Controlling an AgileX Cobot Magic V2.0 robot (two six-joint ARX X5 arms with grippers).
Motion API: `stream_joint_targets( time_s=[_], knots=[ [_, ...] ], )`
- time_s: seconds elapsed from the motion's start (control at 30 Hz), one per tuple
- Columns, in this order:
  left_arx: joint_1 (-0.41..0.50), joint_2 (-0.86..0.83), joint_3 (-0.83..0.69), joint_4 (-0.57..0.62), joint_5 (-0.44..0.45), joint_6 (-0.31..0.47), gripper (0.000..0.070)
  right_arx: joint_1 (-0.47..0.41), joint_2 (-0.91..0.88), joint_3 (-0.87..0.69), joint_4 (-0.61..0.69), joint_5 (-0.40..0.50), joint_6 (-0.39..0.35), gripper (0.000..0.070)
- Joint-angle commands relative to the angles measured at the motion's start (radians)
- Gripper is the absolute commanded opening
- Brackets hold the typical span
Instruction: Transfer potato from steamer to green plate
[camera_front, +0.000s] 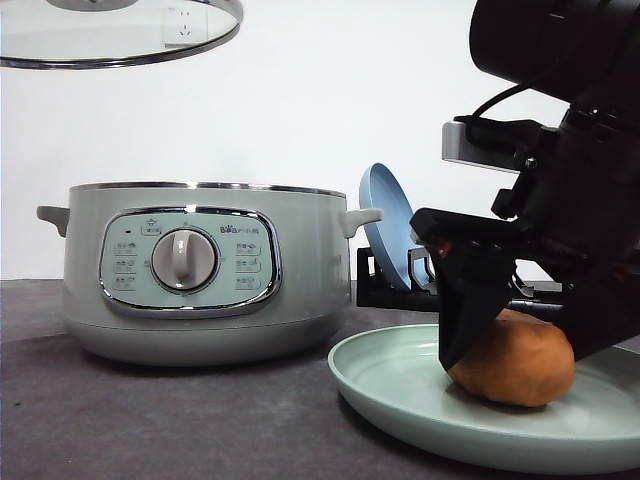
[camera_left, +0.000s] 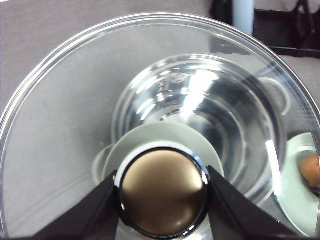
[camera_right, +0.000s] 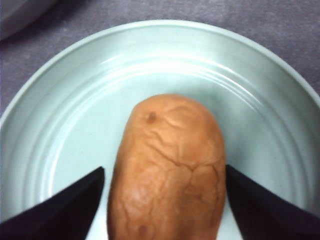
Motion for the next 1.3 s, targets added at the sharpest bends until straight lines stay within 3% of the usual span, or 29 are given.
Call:
stream_joint_targets(
  time_s=[0.0, 0.2, 0.5, 0.9, 1.27],
  knots=[
    [-0.016, -0.008, 0.027, 0.04, 0.007, -0.004, 0.0, 0.01, 0.004, 0.019, -0.01, 0.006, 0.004, 0.0582],
    [-0.057, 0.022, 0.027, 0.051, 0.007, -0.003, 0.0, 0.01, -0.057, 0.084, -0.12, 0.079, -0.043, 0.0629],
    [-0.113, 0.115, 0.027, 0.092, 0.006, 0.0, 0.0, 0.01, -0.209, 0.209, -0.296, 0.182, -0.127, 0.063],
    [-0.15, 0.237, 0.027, 0.154, 0.003, 0.018, 0.0, 0.01, -0.406, 0.231, -0.349, 0.195, -0.148, 0.063],
    [-0.164, 0.303, 0.027, 0.175, -0.027, 0.048, 0.0, 0.01, -0.438, 0.231, -0.372, 0.213, -0.148, 0.063]
  ],
)
